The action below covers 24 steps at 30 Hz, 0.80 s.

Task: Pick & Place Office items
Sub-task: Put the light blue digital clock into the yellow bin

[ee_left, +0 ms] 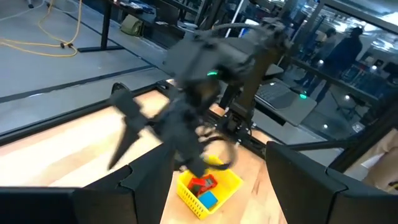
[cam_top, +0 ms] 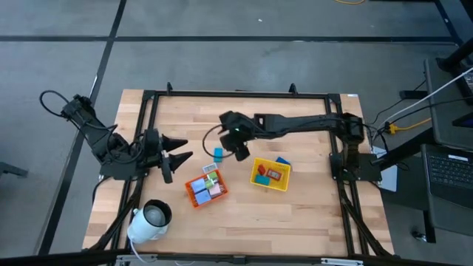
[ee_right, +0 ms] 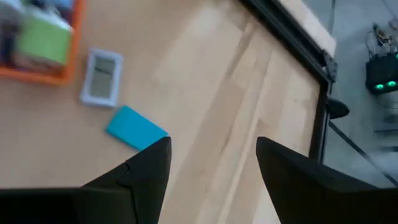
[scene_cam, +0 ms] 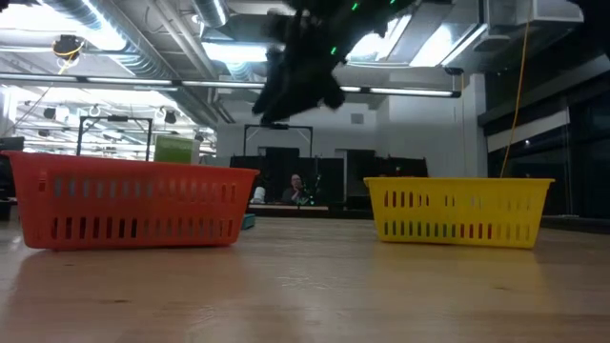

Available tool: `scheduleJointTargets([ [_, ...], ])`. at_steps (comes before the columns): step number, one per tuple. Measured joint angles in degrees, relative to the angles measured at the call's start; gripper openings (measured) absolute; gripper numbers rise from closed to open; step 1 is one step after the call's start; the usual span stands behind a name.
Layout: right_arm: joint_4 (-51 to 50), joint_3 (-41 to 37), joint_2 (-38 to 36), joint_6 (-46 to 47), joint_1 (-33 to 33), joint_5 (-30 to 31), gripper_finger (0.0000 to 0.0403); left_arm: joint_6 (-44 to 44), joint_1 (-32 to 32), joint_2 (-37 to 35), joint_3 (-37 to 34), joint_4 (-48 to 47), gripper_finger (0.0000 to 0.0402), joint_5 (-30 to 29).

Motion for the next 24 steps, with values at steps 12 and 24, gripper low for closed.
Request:
scheduleJointTargets([
  [12,-7.1,2.4,8.4,-23.2,-1.9,-4.3,0.0240,6.3,-4.2,-8.1,0.0,-0.5,0.0246,-3.8],
  [24,-2.5,2.4,13.9,-25.5,-1.6,-6.7,0.0217,8.1,-2.2,-9.7,0.0,-0.5,0.0246,-1.5],
])
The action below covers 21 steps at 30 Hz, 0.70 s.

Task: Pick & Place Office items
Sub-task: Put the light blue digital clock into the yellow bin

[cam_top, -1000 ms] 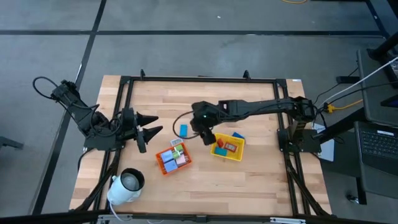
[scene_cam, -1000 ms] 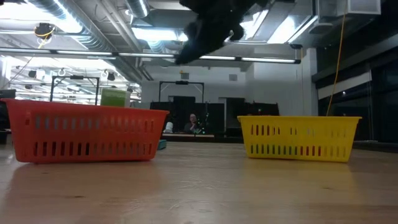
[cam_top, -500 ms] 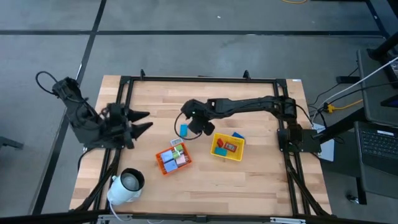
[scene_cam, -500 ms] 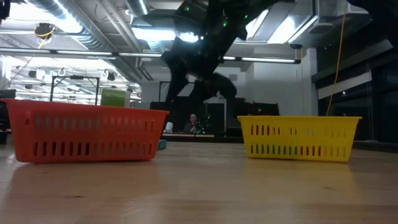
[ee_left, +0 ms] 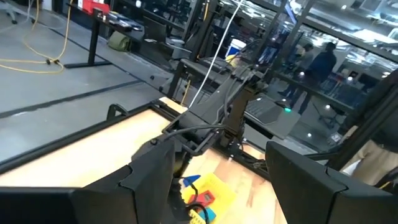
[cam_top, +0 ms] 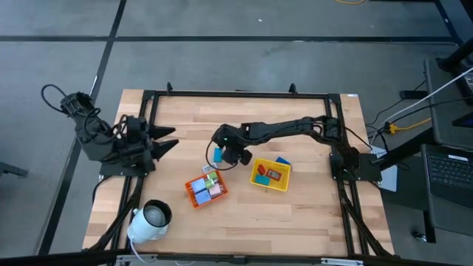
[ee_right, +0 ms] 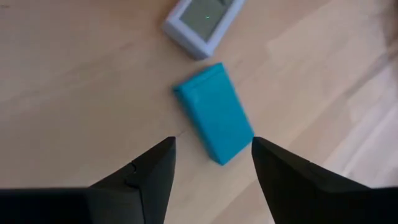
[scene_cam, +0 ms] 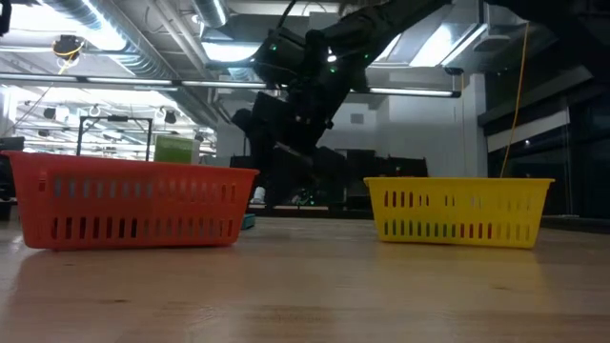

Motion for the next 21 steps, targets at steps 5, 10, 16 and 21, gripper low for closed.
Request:
scheduleJointTargets([
  [5,0.9,4.8,2.1,0.7,-0.2,-2.4,0.0207,-0.9,0.8,0.2,0.0,0.7,0.0246,1.1],
  [10,0.1,12.6,6.4,7.3,-0.2,-3.5,0.0199,-0.9,0.8,0.3,0.0,3.4,0.0246,1.6],
  [16,-0.1,16.5,7.4,16.6,-0.4,-2.8,0.0186,-0.9,0.7,1.2,0.0,4.6,0.0246,2.2],
  [21,-1.6,15.4,7.5,20.3,-0.6,-3.1,0.0179,-0.9,0.7,1.8,0.0,4.6,0.0246,3.0],
])
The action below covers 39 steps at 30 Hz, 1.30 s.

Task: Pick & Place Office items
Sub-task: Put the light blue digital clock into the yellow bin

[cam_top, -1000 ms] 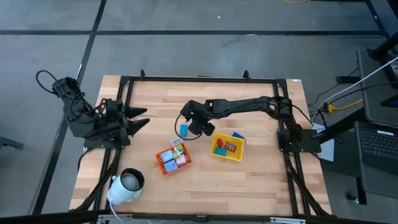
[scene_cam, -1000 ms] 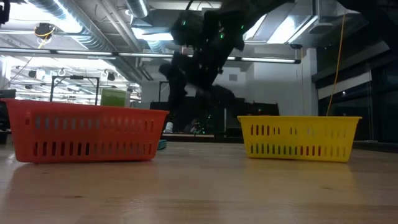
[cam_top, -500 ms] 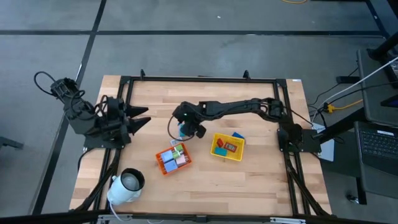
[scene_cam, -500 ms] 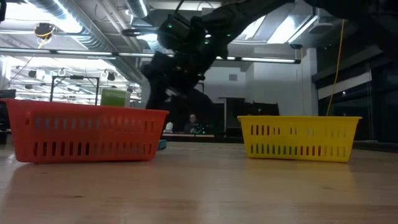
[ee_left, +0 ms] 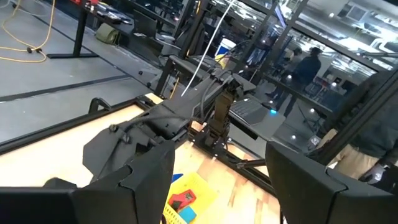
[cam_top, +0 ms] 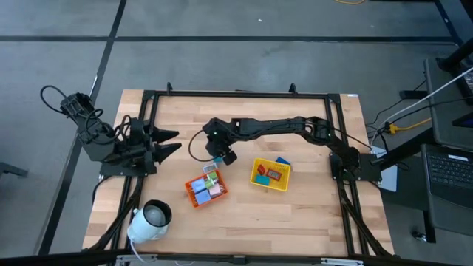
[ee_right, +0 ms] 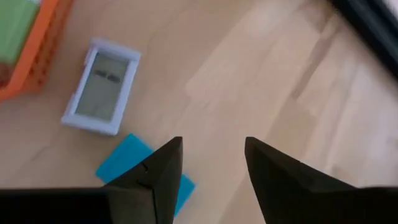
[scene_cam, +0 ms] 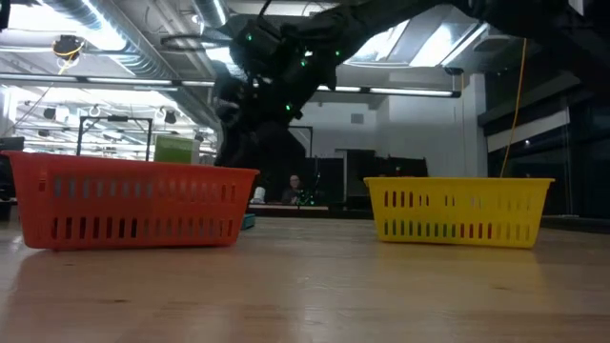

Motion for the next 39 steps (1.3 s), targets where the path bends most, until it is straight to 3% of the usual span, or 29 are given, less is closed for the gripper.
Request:
scheduleJointTargets([
  [8,2.2,-7.1,0.0,1.6,0.1,0.8,0.0177,0.0,0.0,0.0,0.0,1.3,0.0246,0.2],
  [15,0.4,-8.2,-0.4,2.8,-0.2,6.5,0.0177,0.0,0.0,0.7,0.0,2.7,0.0246,1.0],
  [23,-12.0,-7.9,-0.9,6.3,-4.2,9.0,0.0171,0.5,0.0,2.7,0.0,3.2,0.0246,1.5],
  [33,-23.8,-8.3,-3.2,11.9,-8.2,10.9,0.0128,1.1,0.0,4.4,0.0,3.3,0.0246,2.0],
  [39,-30.3,-8.7,-5.0,17.2,-10.1,7.6,0.0117,3.3,0.0,4.4,0.0,3.3,0.0246,2.0],
])
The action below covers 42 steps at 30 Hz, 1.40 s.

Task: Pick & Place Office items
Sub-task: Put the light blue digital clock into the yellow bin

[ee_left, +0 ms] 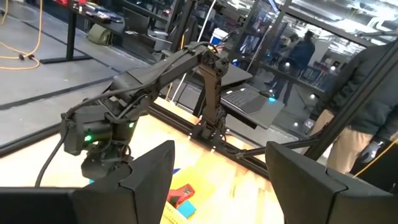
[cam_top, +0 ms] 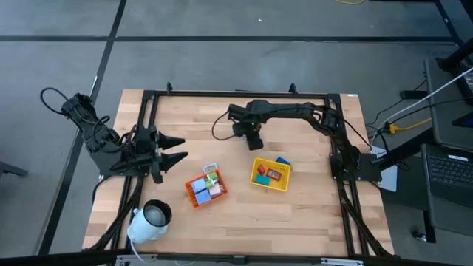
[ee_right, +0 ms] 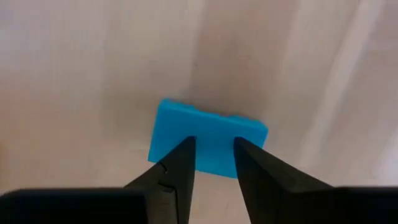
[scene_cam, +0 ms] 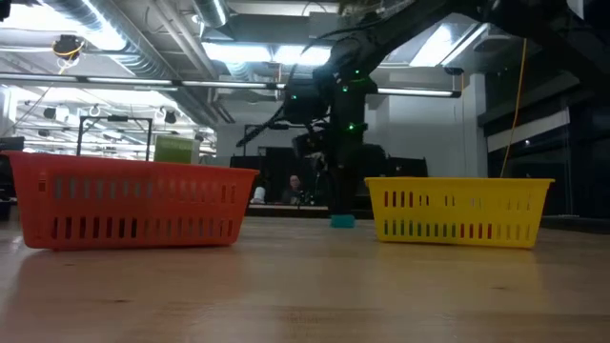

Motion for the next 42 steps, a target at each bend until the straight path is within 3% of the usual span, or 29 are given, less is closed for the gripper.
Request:
scheduleJointTargets([
  [3,1.9,-0.3,-1.6,4.8,0.2,-4.0,0.0127,0.2,0.0,0.0,0.0,-0.1,0.0246,-0.1],
  [6,3.1,0.3,-4.6,16.0,0.5,-4.8,0.0152,0.8,0.0,0.0,0.0,-0.2,0.0246,-0.2],
  [14,3.7,2.1,-7.9,65.2,0.4,0.7,0.0264,3.2,0.0,0.0,0.0,-0.1,0.0246,-0.7],
  [19,2.2,2.0,-7.2,85.3,-0.1,1.7,0.0295,3.8,0.0,0.0,0.0,1.7,0.0246,-1.0],
  [23,0.5,1.1,-7.3,92.8,-0.3,5.0,0.0294,7.8,0.0,0.0,0.0,5.9,0.0246,-0.9],
  [30,6.6,-3.9,-7.3,106.4,0.2,3.6,0.0284,14.9,0.0,0.0,0.0,12.3,0.0246,0.3],
  [42,5.9,-7.8,-4.6,110.2,1.4,0.3,0.0284,15.3,0.0,0.6,0.0,13.1,0.0246,1.4],
])
